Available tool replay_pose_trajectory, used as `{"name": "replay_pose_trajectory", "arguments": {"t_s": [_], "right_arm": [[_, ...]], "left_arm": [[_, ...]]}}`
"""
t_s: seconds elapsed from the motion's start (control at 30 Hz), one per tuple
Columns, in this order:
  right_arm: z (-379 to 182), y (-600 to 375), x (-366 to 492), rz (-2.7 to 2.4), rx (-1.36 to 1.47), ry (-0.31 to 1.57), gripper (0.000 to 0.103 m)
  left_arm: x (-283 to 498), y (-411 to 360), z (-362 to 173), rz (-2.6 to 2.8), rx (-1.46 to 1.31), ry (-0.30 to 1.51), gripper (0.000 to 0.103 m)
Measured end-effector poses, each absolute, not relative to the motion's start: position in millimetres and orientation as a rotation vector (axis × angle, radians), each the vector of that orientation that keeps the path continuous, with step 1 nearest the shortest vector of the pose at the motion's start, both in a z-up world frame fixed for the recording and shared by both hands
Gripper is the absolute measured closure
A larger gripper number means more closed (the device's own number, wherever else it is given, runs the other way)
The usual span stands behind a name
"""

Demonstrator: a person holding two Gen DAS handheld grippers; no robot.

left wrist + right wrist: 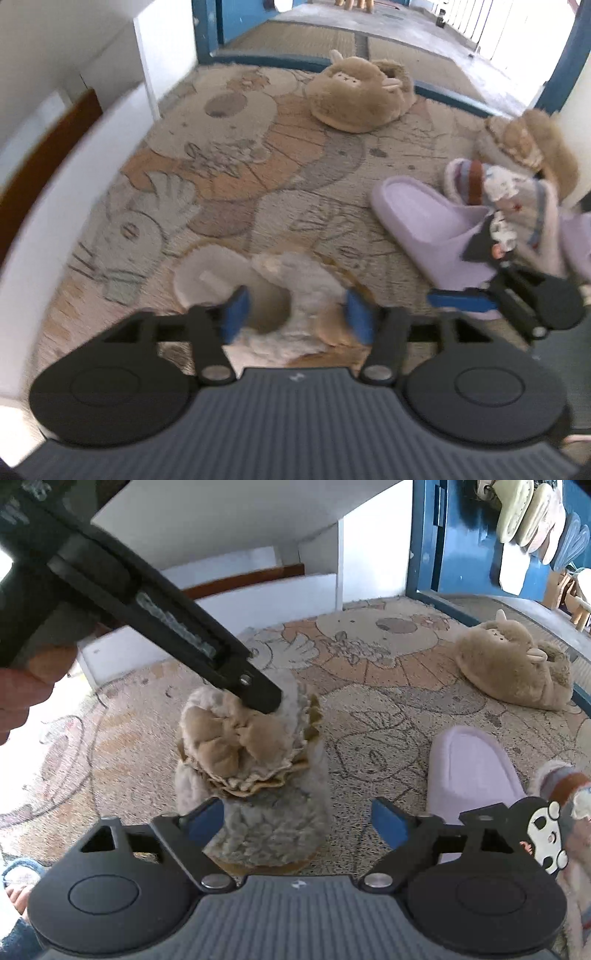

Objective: Organize scattered shoes

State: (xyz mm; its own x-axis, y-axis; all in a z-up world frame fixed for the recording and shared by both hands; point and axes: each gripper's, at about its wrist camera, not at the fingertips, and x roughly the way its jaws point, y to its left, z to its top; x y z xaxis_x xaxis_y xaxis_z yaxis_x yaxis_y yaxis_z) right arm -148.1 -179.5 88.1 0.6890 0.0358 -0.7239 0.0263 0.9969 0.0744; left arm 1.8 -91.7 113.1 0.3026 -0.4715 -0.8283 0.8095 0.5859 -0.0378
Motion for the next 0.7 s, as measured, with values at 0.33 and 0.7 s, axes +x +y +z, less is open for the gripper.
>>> {"name": "replay_pose_trajectory", "arguments": {"t_s": [0.33, 0.7], "right_arm": [[79.8, -164.9, -134.5, 0.048, 0.054, 0.836, 0.010], [41.2, -158.2, -119.1, 0.035, 0.113, 0.927, 0.000]], "left_arm": [[9.8, -94.7, 95.4, -0.909, 0.427, 0.940, 0.009], [16.0, -99.3, 77.9, -0.912, 0.371, 1.014, 0.000]]}}
